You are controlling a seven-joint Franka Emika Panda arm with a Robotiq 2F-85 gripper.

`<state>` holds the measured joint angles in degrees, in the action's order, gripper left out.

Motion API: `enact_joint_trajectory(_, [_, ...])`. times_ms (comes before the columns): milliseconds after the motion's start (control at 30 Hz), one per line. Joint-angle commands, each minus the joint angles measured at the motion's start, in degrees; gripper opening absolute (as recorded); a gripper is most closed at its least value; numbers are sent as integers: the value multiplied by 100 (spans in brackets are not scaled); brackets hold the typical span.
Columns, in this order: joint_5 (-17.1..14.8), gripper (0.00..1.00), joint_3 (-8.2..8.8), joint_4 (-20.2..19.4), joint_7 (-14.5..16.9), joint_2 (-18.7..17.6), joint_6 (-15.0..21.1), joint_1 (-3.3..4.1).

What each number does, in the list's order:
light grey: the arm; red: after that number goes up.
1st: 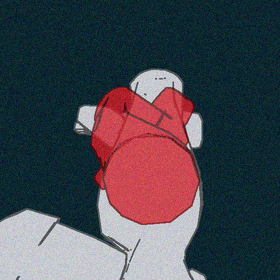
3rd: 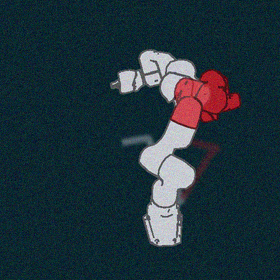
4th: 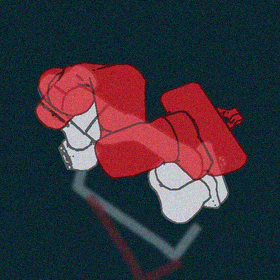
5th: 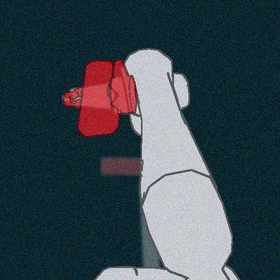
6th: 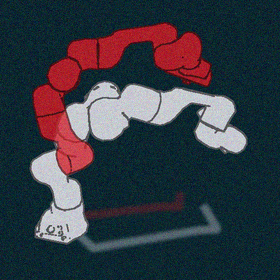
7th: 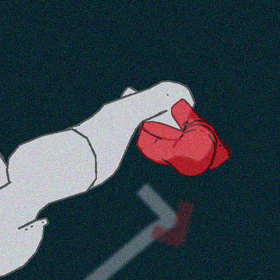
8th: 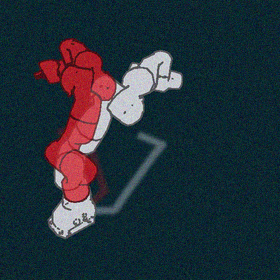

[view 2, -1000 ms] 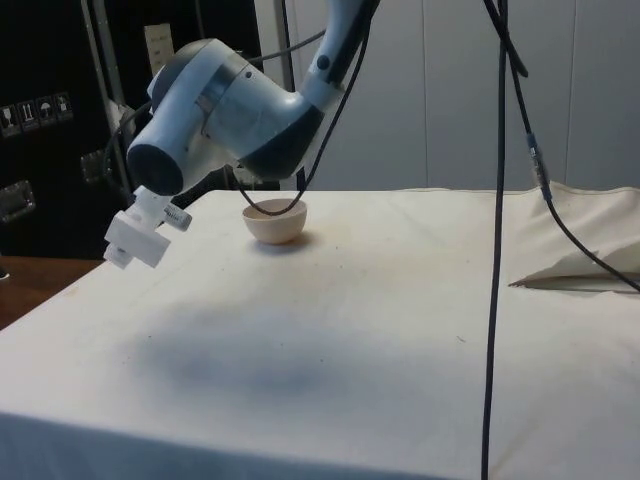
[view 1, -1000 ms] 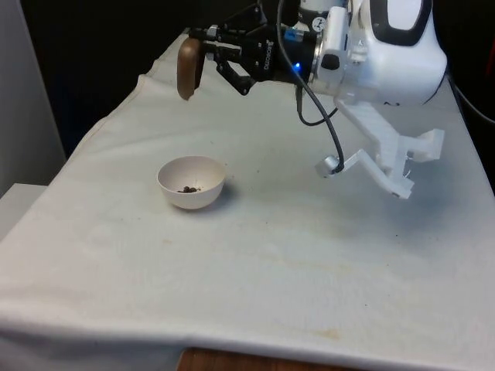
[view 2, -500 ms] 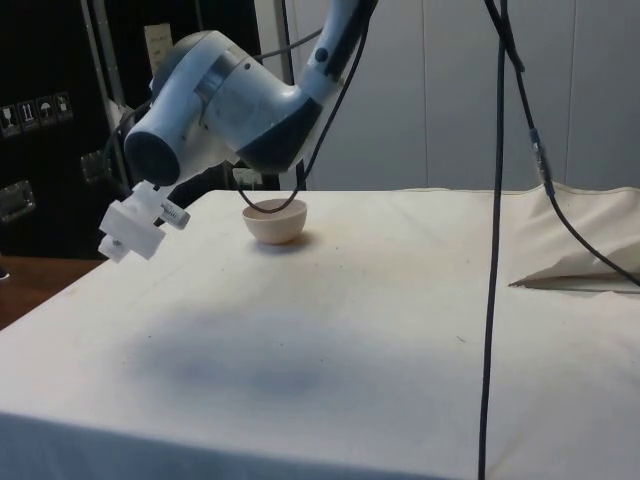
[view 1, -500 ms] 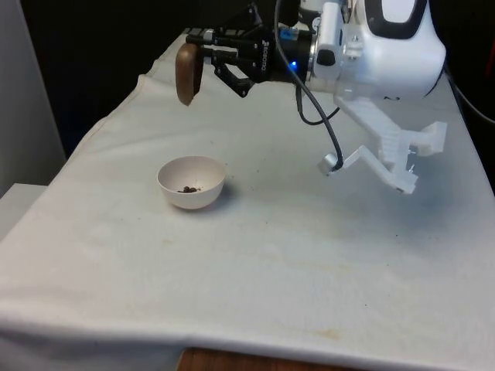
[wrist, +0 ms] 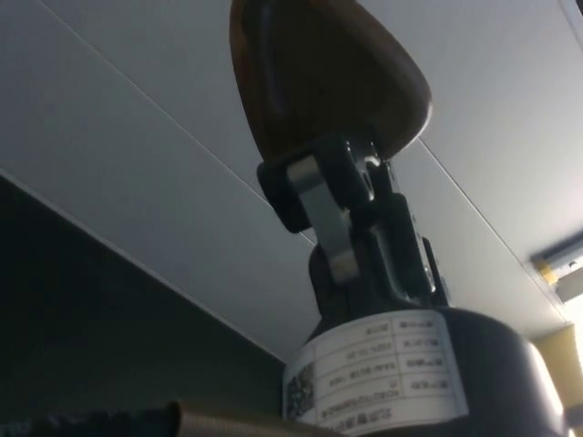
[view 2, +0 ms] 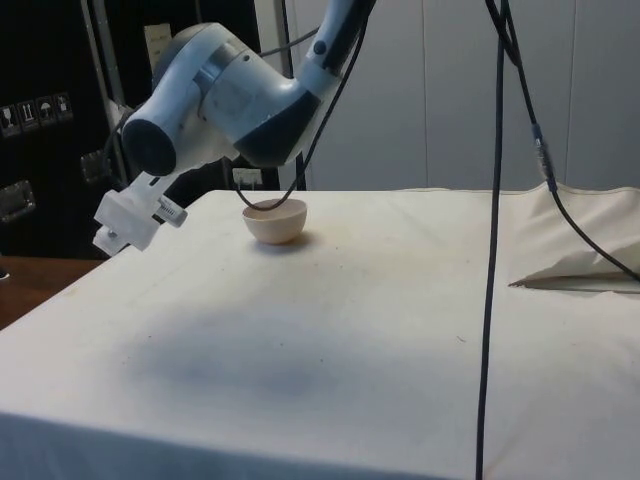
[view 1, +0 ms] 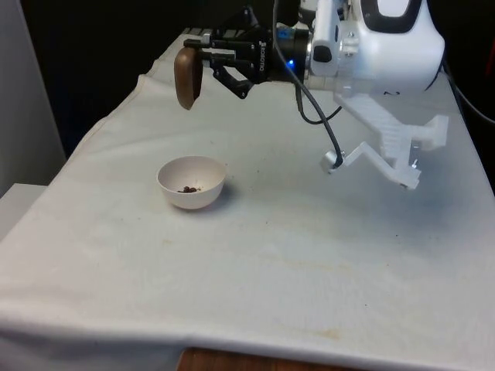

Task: Pour the coffee beans from the cup into the bowl.

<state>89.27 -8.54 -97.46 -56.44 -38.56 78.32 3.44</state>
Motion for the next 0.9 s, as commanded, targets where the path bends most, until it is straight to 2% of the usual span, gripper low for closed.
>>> enact_joint_trajectory(0, [-46, 0, -34, -17, 6, 46, 86, -40])
enact_joint_trajectory(233, [-183, 0, -34, -17, -29, 138, 229, -74])
enact_joint_trajectory(267, [-132, 0, 0, 6, -34, 86, 132, -34])
enact_joint_trajectory(300, [-201, 0, -34, -23, -40, 149, 252, -80])
enact_joint_trajectory(500, [-367, 0, -34, -23, -109, 223, 401, -109])
enact_joint_trajectory(533, [-395, 0, -34, -23, -120, 235, 418, -109])
enact_joint_trajectory(567, [-355, 0, 0, 0, -115, 189, 315, -69])
enact_joint_trajectory(600, [-418, 0, -34, -23, -132, 241, 441, -115])
enact_joint_trajectory(733, [-527, 0, -34, -29, -189, 275, 533, -132])
enact_joint_trajectory(833, [-584, 0, -34, -29, -218, 298, 584, -138])
enact_joint_trajectory(867, [-544, 0, 0, 0, -218, 252, 493, -97])
